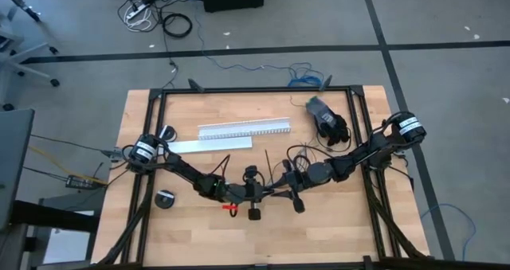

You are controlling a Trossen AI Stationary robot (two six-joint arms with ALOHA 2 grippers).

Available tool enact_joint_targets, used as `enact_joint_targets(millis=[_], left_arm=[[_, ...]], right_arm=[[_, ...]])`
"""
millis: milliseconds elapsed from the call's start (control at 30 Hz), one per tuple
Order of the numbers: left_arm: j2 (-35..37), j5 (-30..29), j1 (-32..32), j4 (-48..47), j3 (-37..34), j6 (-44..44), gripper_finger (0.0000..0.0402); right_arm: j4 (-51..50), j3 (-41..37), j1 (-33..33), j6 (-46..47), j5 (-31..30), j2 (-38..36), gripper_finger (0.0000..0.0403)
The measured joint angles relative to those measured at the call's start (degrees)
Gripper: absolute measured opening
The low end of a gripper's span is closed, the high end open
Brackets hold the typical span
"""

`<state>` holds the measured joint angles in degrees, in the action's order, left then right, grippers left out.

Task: Ziptie cables
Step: Wrap the colored wires together using a zip tie

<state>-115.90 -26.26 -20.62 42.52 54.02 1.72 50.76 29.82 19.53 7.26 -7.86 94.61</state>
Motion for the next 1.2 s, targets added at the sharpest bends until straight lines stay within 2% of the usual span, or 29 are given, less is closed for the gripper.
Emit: enact_joint_targets(millis=[200, 367, 633, 900, 1067, 1200], left_arm=[[0.0, 0.0, 0.02, -0.07, 0.0, 0.0, 0.0], [0.0, 0.02, 0.02, -0.24, 0.0, 0.0, 0.0], [-0.09, 0.12, 0.02, -1.32, 0.0, 0.02, 0.0009], [-0.09, 2.93, 0.0, -4.04, 0.0, -2.83, 0.0079], [-0.09, -0.55, -0.07, -4.75, 0.0, -2.64, 0.0124], [-0.07, -1.29, -0.09, -4.87, 0.0, -2.93, 0.0138]], right_arm=[[-0.07, 0.0, -0.02, -0.08, -0.3, 0.0, 0.0073], [-1.94, 0.0, -0.02, -0.46, 0.73, 0.0, 0.0008], [-2.92, 0.0, -0.39, 0.52, 1.47, -0.02, 0.0001], [-3.68, -0.04, -1.27, 0.88, 1.88, -0.02, 0.0], [-4.03, -0.04, -1.29, 2.87, 2.2, -0.02, 0.0], [0.58, -0.07, -1.29, 5.53, 6.44, -0.77, 0.0]])
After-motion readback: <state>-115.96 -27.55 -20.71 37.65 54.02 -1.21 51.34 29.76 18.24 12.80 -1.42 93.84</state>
